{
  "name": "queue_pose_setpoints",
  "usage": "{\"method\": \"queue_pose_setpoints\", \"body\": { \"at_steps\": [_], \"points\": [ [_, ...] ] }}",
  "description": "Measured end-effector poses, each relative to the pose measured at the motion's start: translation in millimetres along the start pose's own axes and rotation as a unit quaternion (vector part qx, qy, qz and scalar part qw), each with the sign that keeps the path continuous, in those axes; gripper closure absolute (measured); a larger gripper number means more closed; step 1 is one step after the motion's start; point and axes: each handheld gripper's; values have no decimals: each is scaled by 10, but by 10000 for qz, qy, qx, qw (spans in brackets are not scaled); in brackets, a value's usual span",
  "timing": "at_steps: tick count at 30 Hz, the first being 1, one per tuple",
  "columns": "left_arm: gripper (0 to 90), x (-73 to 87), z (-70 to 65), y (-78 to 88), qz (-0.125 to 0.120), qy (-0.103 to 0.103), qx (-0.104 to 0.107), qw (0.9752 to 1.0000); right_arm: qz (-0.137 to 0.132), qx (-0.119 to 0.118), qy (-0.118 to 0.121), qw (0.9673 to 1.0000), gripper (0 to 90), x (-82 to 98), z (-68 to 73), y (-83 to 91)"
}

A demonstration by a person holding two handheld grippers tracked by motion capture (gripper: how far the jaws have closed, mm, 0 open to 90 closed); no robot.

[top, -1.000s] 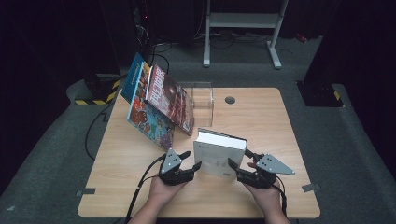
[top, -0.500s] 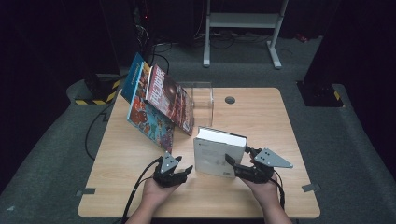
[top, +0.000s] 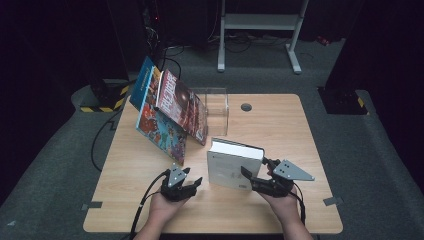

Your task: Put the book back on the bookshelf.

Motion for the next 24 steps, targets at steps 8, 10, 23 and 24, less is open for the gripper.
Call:
{"method": "queue_pose_setpoints", "body": {
  "at_steps": [8, 10, 23, 24],
  "points": [
    [394, 5, -12, -10, 26, -24, -17, 10000, 7, -9, 112, 9999, 286, -14, 14, -8],
    [394, 11, -19, -12, 91, -63, -44, 9999, 3, -9, 138, 9999, 296, -13, 12, -9],
    [388, 137, 25, 33, 353, -210, -245, 9989, 87, 151, 619, 9979, 543, 0, 187, 34],
    [387, 141, 26, 26, 377, -216, -274, 9987, 67, 234, 599, 9979, 543, 2, 185, 35]
  ]
}}
Point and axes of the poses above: each handheld gripper's, and its own axes: y roughly backward along the jaws, x roughly out of its underside, z roughly to its left, and after that the axes turned 5 degrees about z, right-handed
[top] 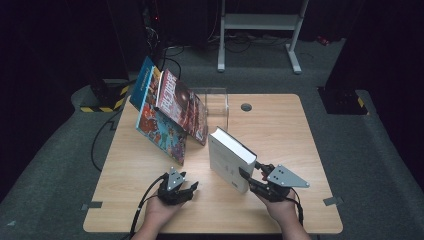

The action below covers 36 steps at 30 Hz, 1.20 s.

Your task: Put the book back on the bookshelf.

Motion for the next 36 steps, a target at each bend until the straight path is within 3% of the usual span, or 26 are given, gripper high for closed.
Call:
{"method": "queue_pose_setpoints", "body": {
  "at_steps": [7, 11, 13, 16, 20, 23, 25, 28, 30, 36],
  "points": [
    [373, 3, 25, -17, 198, 46, -245, 9995, -32, 565, -142, 9983, 542, 38, -78, 67],
    [356, 23, 51, -27, 491, 5, -414, 9979, -27, 742, -267, 9969, 537, 52, -117, 105],
    [346, 51, 102, 2, 493, 41, -480, 9976, -15, 805, -337, 9962, 533, 54, -127, 117],
    [350, 107, 189, 57, 490, 84, -536, 9973, 3, 819, -375, 9959, 524, 48, -130, 118],
    [357, 180, 269, 138, 473, -78, -765, 9959, 44, 892, -312, 9955, 508, 44, -93, 118],
    [405, 221, 307, 183, 460, -249, -827, 9952, 81, 949, -429, 9945, 488, 34, -78, 112],
    [350, 229, 324, 188, 471, -100, -836, 9953, 206, 992, -544, 9934, 437, 21, -70, 99],
    [351, 232, 340, 192, 490, -16, -785, 9957, 333, 902, -592, 9936, 387, 13, -80, 87],
    [339, 231, 350, 190, 503, 38, -778, 9957, 246, 872, -608, 9940, 460, -9, -70, 102],
    [329, 231, 363, 187, 511, 134, -742, 9958, 243, 770, -733, 9940, 490, -93, -121, 89]
  ]
}}
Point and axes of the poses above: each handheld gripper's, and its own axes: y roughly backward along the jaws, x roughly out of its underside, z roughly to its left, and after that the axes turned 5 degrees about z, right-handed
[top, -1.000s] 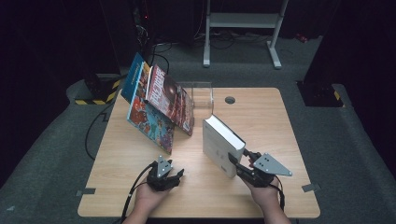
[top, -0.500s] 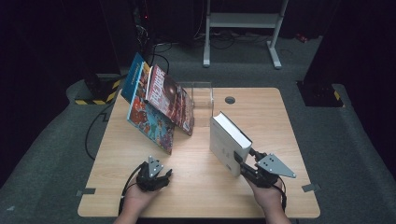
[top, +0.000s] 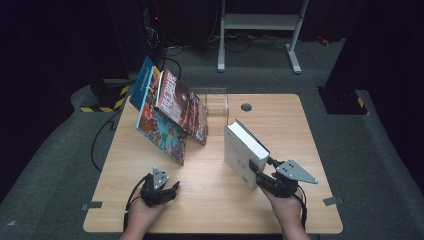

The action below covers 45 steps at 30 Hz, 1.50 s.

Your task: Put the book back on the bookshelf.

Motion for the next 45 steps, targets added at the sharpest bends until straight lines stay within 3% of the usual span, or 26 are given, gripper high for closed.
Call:
{"method": "queue_pose_setpoints", "body": {
  "at_steps": [4, 9, 12, 17, 26, 36, 45],
  "points": [
    [328, 0, 8, -2, 13, 46, 24, 10000, 11, -29, -41, 10000, 480, -32, -5, -41],
    [328, 0, 9, -2, 14, 55, 29, 10000, 362, 39, -114, 9993, 451, -124, 25, -119],
    [327, 1, 13, -3, 19, 78, 47, 10000, 370, 191, 53, 9991, 471, -143, 82, -148],
    [327, 0, 27, -4, 43, 127, 99, 9999, 312, 233, 262, 9989, 508, -127, 113, -152],
    [327, -2, 47, -10, 49, 177, 154, 9997, 310, 315, 264, 9987, 539, -143, 160, -178],
    [327, 0, 58, -14, 59, 238, 233, 9994, 361, 391, 69, 9986, 542, -229, 159, -228],
    [316, -3, 67, -21, 65, 294, 256, 9992, 391, 485, 126, 9980, 543, -291, 204, -276]
  ]
}}
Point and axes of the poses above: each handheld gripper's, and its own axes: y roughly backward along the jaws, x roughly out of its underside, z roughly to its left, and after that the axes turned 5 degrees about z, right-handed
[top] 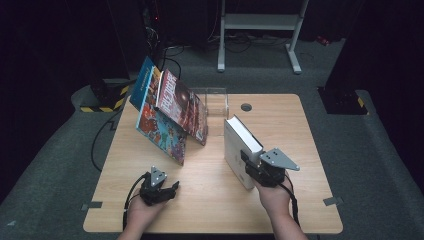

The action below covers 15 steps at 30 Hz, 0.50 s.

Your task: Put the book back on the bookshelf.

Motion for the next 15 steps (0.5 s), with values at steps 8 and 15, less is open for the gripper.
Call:
{"method": "queue_pose_setpoints", "body": {
  "at_steps": [8, 15],
  "points": [
    [276, -5, 29, -13, 61, 140, 92, 9998, 14, 78, 1, 10000, 544, -51, 42, -26],
    [273, -6, 39, -15, 77, 155, 112, 9998, -51, 107, -20, 9999, 544, -129, 55, -34]
  ]
}}
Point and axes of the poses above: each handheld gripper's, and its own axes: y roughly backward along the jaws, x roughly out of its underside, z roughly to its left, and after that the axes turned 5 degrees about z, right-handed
